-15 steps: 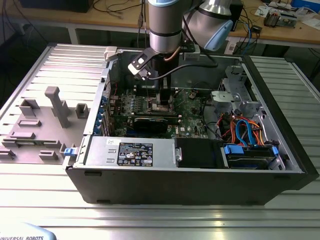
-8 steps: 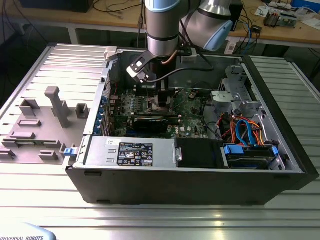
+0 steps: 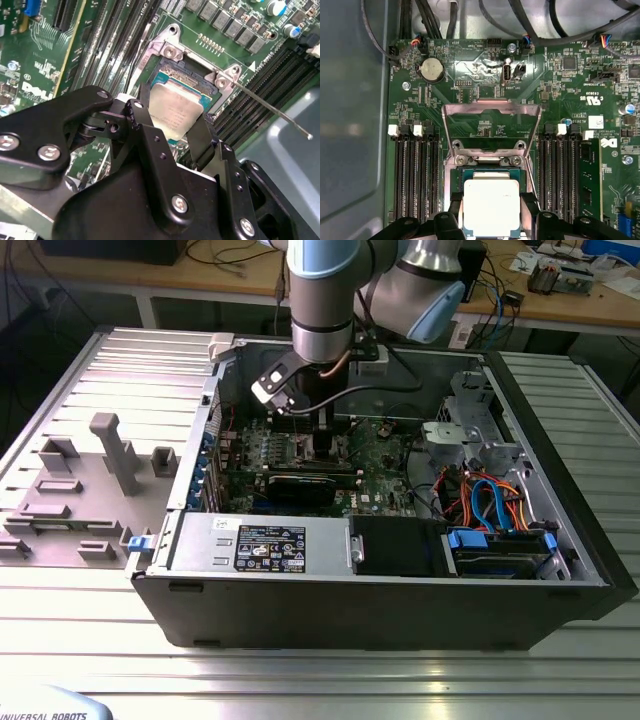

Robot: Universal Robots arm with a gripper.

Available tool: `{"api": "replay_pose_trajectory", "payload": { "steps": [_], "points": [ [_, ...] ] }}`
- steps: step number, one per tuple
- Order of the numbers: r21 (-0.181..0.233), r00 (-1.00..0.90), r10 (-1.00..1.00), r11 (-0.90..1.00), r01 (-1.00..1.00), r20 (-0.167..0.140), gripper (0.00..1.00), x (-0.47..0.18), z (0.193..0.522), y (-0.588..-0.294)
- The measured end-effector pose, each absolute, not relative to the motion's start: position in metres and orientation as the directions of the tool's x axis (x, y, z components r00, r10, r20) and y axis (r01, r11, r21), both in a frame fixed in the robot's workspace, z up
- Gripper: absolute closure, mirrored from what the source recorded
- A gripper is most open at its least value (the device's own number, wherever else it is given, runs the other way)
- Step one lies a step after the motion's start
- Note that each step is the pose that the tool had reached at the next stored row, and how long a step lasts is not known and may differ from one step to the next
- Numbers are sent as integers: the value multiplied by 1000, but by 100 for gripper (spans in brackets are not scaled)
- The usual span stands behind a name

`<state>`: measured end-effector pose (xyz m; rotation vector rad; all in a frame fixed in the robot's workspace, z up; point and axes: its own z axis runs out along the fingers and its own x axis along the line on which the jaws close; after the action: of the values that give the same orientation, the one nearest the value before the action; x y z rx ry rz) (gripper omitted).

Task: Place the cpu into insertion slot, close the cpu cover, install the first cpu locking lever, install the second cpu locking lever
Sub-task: 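Place the cpu into insertion slot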

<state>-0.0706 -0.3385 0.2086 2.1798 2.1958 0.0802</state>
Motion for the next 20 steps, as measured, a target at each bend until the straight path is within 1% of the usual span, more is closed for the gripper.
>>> {"api": "replay_pose_trajectory", "payload": {
  "steps": [11, 20],
  "points": [
    [69, -5, 1000, 5, 998, 8, 46, -73, 201, -338],
    [69, -5, 1000, 5, 998, 9, 46, -73, 200, -338]
  ]
}}
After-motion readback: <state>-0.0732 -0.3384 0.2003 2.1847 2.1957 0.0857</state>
